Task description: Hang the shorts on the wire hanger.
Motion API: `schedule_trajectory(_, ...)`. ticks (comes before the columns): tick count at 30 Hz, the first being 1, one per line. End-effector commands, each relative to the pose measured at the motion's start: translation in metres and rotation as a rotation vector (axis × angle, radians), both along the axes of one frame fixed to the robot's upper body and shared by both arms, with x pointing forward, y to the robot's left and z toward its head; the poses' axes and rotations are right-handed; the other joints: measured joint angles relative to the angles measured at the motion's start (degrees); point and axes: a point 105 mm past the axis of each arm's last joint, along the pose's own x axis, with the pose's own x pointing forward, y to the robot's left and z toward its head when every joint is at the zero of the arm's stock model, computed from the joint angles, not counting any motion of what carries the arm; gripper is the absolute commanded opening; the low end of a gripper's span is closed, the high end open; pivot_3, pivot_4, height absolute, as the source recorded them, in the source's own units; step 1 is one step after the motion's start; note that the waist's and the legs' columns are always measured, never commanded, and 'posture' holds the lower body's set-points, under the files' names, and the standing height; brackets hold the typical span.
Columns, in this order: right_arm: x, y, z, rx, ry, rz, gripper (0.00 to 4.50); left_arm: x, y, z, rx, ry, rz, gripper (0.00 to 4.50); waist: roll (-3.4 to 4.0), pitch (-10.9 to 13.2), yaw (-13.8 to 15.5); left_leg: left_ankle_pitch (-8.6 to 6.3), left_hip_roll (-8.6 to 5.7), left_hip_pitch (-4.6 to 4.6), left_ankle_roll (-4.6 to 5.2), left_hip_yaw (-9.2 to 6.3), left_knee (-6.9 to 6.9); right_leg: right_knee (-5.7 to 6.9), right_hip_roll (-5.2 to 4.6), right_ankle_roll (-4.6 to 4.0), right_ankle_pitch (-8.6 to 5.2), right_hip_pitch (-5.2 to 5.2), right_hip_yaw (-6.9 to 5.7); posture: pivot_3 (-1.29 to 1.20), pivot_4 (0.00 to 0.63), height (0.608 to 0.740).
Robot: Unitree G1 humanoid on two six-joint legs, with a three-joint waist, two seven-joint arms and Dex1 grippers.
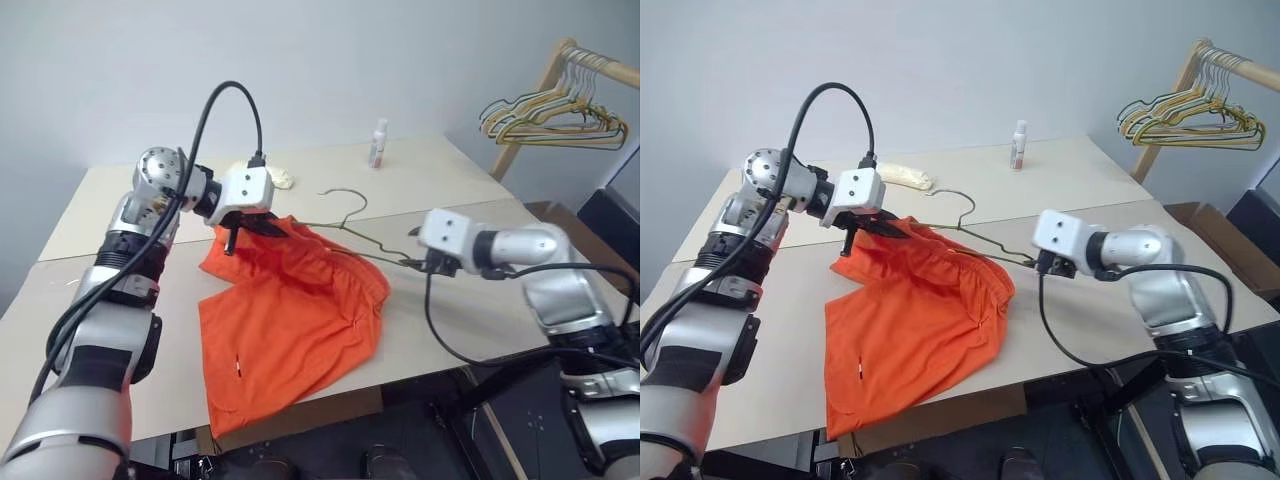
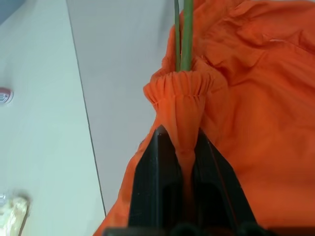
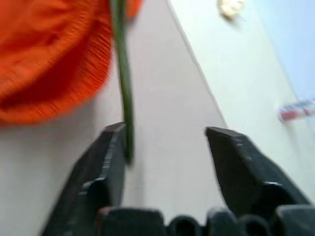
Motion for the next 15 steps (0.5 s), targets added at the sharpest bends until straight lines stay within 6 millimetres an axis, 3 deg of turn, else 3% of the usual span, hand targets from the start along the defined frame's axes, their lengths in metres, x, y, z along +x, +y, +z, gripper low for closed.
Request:
schedule_trajectory(1,-0.016,-0.018,0.031,0.171,-0.062,-0.053,4.39,0.003,0.009,0.015,-0.036,-0.061,0.026,0.00,0.00,0.0,-0.1,-0.02,0.00,0.01,0.03,0.02,0.02,0.01,0.00,0.01,-0.01,0.00,0.02,-0.02,0.000,0.740)
schedule_trajectory(6,-0.047,-0.028,0.007,0.455,0.207,-0.156,4.39,0.004,0.015,0.018,-0.064,-0.061,0.049,0.00,-0.02,0.0,-0.2,-0.07,0.02,-0.03,0.12,0.05,0.06,0.00,-0.02,0.02,-0.01,0.01,0.05,-0.03,0.000,0.740)
schedule_trajectory(9,-0.055,-0.011,-0.019,0.638,0.383,-0.172,4.39,0.006,0.017,0.018,-0.061,-0.064,0.063,0.00,-0.10,0.0,-0.8,-0.26,0.15,0.07,0.45,0.14,0.14,0.07,-0.01,0.04,0.00,0.10,0.12,-0.03,0.000,0.740)
schedule_trajectory(15,-0.054,0.034,-0.066,0.768,0.541,-0.229,4.39,0.003,0.021,0.016,-0.053,-0.060,0.061,0.00,-0.08,0.0,-1.4,-0.29,0.21,0.18,0.50,0.12,0.30,0.28,-0.01,0.05,-0.01,0.11,0.18,-0.02,0.000,0.740)
